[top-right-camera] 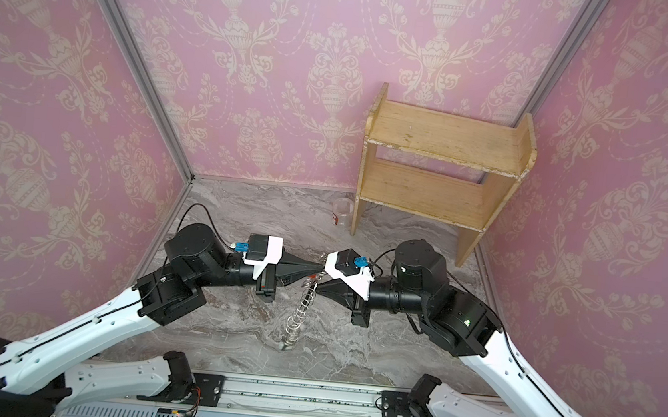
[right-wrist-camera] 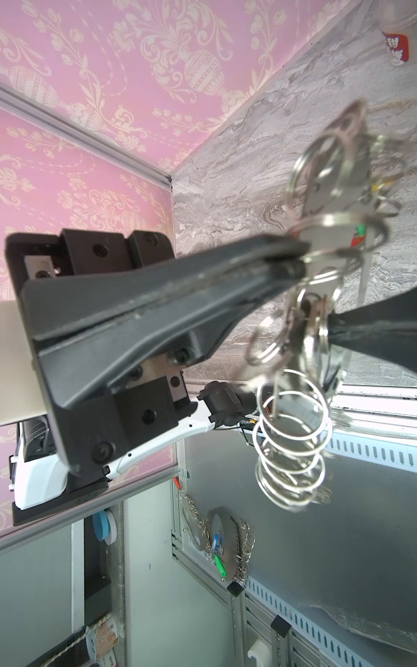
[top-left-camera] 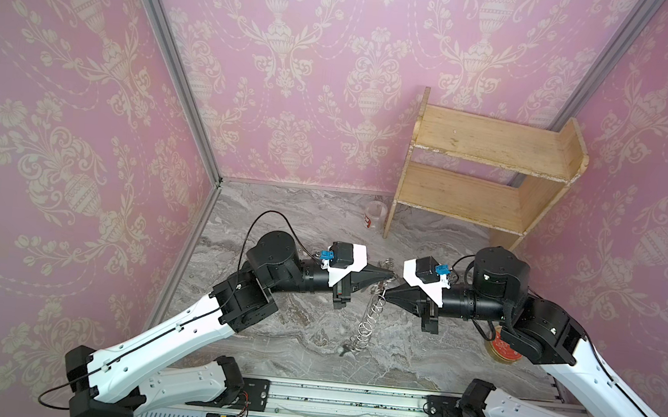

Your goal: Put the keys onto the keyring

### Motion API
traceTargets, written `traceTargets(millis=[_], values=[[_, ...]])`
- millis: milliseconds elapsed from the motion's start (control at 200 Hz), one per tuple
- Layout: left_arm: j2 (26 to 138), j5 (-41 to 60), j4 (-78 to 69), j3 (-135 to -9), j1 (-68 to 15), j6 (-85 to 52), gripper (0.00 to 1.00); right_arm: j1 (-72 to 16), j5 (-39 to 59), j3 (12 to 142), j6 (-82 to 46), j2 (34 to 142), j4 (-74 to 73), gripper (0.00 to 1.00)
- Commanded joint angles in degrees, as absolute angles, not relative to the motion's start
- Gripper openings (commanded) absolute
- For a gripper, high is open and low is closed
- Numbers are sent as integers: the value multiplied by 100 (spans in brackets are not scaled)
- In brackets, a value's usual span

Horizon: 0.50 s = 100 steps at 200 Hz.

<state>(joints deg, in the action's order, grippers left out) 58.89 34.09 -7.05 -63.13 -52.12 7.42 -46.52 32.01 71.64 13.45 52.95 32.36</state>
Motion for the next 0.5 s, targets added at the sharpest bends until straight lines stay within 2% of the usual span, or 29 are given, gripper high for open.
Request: traceTargets(millis=[0,175,270,495], values=[[5772,3330,-1209,-6228,-5146,547,0,-4680,3159,7236,1365,5099,3386,4],[5715,3367,-1322,-6156,-5115,492,0,-4680,2790,7518,1596,4963,3899,12],[5708,3401,-1385,-6119,-5089,435,0,-4680,2669,7659,1702,4892,4071,23],[5695,3571,-1441,-6093,-5054,332,0,-4676,2577,7658,1749,4750,3731,23]])
